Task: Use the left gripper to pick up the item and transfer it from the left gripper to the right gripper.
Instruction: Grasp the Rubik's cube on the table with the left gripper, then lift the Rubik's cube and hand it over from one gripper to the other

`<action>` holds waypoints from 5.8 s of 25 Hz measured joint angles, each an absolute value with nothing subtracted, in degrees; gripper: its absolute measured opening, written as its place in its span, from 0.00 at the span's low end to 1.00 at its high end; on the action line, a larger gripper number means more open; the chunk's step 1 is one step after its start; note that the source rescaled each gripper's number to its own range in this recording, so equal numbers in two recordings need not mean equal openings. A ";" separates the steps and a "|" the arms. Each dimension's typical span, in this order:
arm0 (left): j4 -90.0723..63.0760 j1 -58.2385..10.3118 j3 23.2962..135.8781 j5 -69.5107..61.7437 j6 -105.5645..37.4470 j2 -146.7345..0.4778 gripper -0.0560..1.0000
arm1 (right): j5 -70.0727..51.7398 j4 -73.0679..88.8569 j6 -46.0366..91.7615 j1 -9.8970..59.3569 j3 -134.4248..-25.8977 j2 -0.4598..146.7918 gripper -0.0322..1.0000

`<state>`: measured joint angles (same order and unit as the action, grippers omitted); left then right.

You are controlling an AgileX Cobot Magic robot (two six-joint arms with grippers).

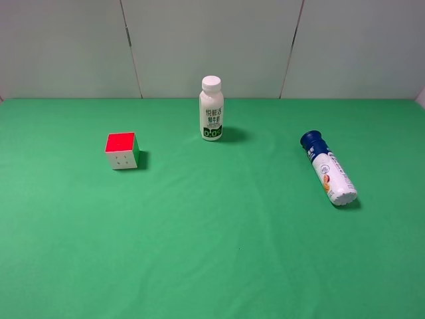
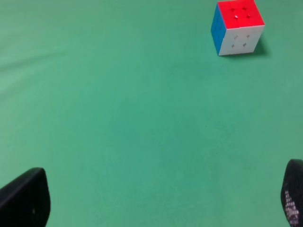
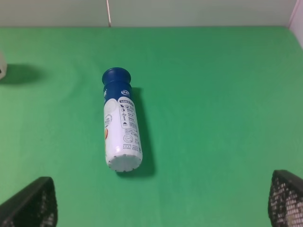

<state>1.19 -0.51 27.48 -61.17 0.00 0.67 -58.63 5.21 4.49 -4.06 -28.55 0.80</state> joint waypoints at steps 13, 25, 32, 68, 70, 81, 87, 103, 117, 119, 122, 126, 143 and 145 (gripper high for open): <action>0.64 -0.51 34.77 -63.26 0.00 -6.49 1.00 | -58.63 5.21 4.49 -4.06 -28.55 0.80 1.00; -1.76 -0.51 48.47 -63.26 2.21 -34.71 1.00 | -58.63 5.21 4.49 -4.06 -28.55 0.80 1.00; -2.24 -0.65 54.23 -62.68 3.26 -49.91 1.00 | -58.63 5.21 4.49 -4.06 -28.55 0.80 1.00; 3.26 -17.08 75.20 -49.90 25.28 -106.10 1.00 | -58.63 5.21 4.49 -4.06 -28.55 0.80 1.00; 3.26 -17.48 77.22 -49.63 25.40 -108.53 1.00 | -58.63 5.21 4.49 -4.06 -28.55 0.80 1.00; 3.25 -20.03 86.63 -49.74 27.24 -119.66 1.00 | -58.63 5.22 4.49 -4.06 -28.55 0.80 1.00; 3.32 -20.64 86.84 -49.76 27.83 -122.52 1.00 | -58.63 5.38 4.49 -4.06 -28.55 0.80 1.00; 5.61 -20.64 86.84 -48.94 27.90 -124.20 1.00 | -58.63 5.43 4.49 -4.06 -28.55 0.80 1.00; 5.05 -20.64 86.94 -48.27 27.90 -126.17 1.00 | -58.63 5.43 4.49 -4.06 -28.55 0.80 1.00; 5.20 -20.64 86.94 -48.27 27.90 -126.17 1.00 | -58.63 5.43 4.49 -4.06 -28.55 0.80 1.00; 5.20 -20.64 86.94 -48.27 27.90 -126.17 0.97 | -58.63 5.43 4.49 -4.06 -28.55 0.80 1.00; 5.20 -20.64 86.94 -48.27 27.90 -126.17 0.68 | -58.63 5.43 4.49 -4.06 -28.55 0.80 1.00; 5.32 -20.64 87.06 -48.22 27.85 -126.17 0.05 | -58.63 5.43 4.49 -4.06 -28.55 0.80 1.00; 5.26 -20.64 87.48 -48.32 27.85 -126.17 0.05 | -58.63 5.43 4.49 -4.06 -28.55 0.80 1.00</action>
<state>5.26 -20.64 87.48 -48.32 27.85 -126.17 -58.63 5.43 4.49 -4.06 -28.55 0.80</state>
